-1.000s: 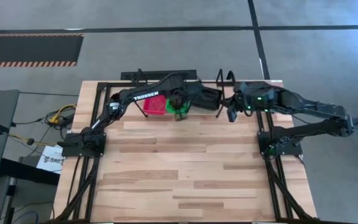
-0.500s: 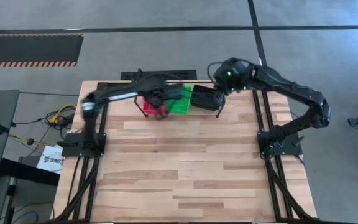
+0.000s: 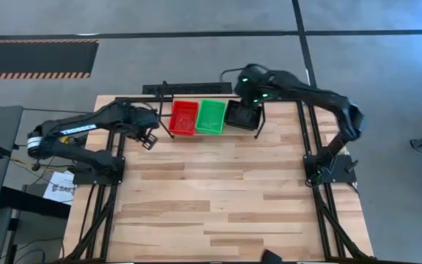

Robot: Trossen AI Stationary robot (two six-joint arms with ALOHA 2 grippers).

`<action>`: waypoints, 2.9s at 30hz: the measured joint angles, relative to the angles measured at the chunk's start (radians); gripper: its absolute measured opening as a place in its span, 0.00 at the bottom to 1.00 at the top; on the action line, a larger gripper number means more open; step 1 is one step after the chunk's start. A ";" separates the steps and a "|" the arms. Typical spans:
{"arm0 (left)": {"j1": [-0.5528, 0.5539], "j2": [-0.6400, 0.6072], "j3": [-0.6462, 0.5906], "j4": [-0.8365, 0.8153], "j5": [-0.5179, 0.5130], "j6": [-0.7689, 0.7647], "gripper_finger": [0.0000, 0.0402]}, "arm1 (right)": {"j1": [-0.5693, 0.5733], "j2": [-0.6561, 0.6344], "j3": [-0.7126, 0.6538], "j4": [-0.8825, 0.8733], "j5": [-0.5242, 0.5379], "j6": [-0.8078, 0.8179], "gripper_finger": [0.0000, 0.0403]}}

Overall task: Stack baskets on shelf by color
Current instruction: Adjust the stacked bins on the shelf

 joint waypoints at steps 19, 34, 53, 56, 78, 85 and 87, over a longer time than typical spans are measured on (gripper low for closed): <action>-0.030 -0.066 -0.013 0.013 -0.028 -0.031 0.00 | -0.055 0.381 0.188 -0.176 0.010 -0.106 0.00; -0.030 -0.065 -0.013 0.054 -0.025 -0.060 0.00 | -0.148 0.392 0.189 -0.013 0.063 -0.140 0.00; -0.030 -0.065 -0.014 0.058 -0.032 -0.072 0.00 | -0.042 0.249 0.190 -0.381 0.008 -0.164 0.03; -0.030 -0.065 -0.013 0.074 -0.032 -0.054 0.00 | -0.014 0.248 0.190 -0.351 0.007 -0.136 0.09; -0.091 -0.065 -0.014 0.096 -0.023 -0.013 0.00 | 0.011 0.319 0.176 -0.309 0.061 -0.026 0.48; -0.091 -0.065 -0.014 0.096 -0.024 -0.014 0.00 | 0.012 0.318 0.176 -0.289 0.055 -0.015 0.46; -0.091 -0.065 -0.014 0.096 -0.024 -0.014 0.00 | 0.012 0.318 0.162 -0.267 0.055 -0.015 0.46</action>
